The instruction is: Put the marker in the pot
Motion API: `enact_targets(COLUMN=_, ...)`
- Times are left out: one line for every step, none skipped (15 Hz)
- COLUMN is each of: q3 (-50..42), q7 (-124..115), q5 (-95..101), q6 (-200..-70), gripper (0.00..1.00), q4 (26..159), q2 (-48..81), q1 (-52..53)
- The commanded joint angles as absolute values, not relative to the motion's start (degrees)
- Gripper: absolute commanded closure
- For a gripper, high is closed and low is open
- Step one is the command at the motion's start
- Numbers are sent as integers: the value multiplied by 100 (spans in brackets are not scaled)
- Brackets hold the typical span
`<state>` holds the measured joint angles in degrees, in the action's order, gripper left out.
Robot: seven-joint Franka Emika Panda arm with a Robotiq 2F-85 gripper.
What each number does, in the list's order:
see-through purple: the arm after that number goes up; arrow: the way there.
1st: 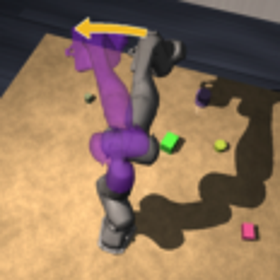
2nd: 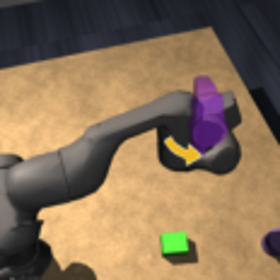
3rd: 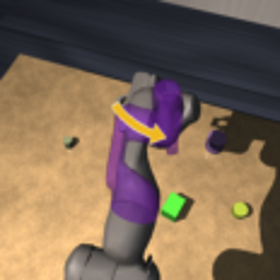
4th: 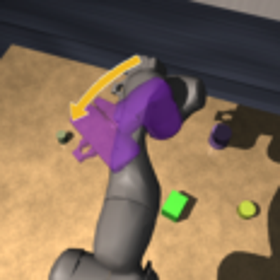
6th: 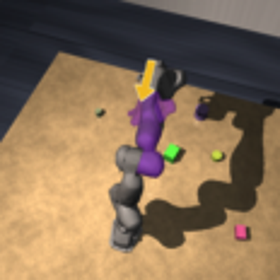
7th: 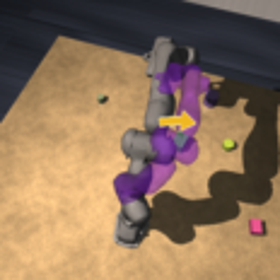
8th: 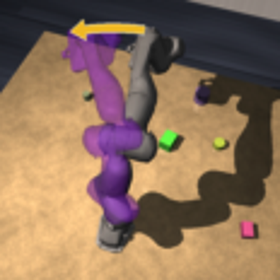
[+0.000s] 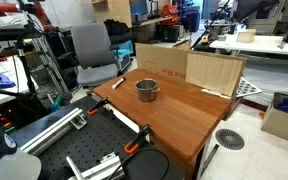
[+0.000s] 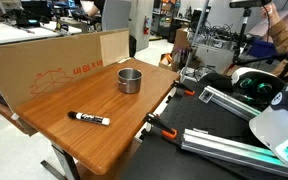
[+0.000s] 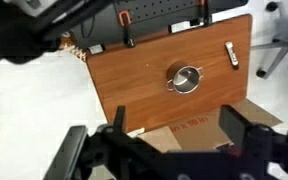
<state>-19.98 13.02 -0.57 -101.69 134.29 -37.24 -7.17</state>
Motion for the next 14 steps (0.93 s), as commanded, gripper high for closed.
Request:
enact_targets(q3=-1896, q7=1374, q5=-131, q6=-10161, gripper=0, q4=13418, q2=-3687, q1=-857)
enact_targets(q3=-1879, q7=1363, q5=-125, q6=-10163, gripper=0, q4=13417, q2=-3663, q1=-851)
enact_targets(q3=-1860, q7=1354, q5=-125, q6=-10150, gripper=0, q4=13416, q2=-3642, q1=-843)
enact_targets(q3=-1842, q7=1360, q5=-134, q6=-10133, gripper=0, q4=13414, q2=-3611, q1=-824)
enact_targets(q3=-1817, q7=1356, q5=-139, q6=-10138, gripper=0, q4=13434, q2=-3595, q1=-814)
enact_targets(q3=-1791, q7=1371, q5=-152, q6=-10153, gripper=0, q4=13466, q2=-3574, q1=-792)
enact_targets(q3=-1749, q7=1350, q5=-148, q6=-10166, gripper=0, q4=13495, q2=-3552, q1=-786)
enact_targets(q3=-1698, q7=1337, q5=-133, q6=-10182, gripper=0, q4=13532, q2=-3524, q1=-777)
enact_targets(q3=-1634, q7=1315, q5=-131, q6=-10206, gripper=0, q4=13570, q2=-3481, q1=-754)
enact_targets(q3=-1577, q7=1298, q5=-134, q6=-10222, gripper=0, q4=13603, q2=-3431, q1=-734)
enact_targets(q3=-1484, q7=1264, q5=-132, q6=-10237, gripper=0, q4=13621, q2=-3341, q1=-693)
enact_targets(q3=-1416, q7=1243, q5=-150, q6=-10276, gripper=0, q4=13655, q2=-3262, q1=-661)
enact_targets(q3=-1305, q7=1181, q5=-171, q6=-10339, gripper=0, q4=13671, q2=-3148, q1=-607)
enact_targets(q3=-1220, q7=1127, q5=-197, q6=-10397, gripper=0, q4=13685, q2=-3026, q1=-567)
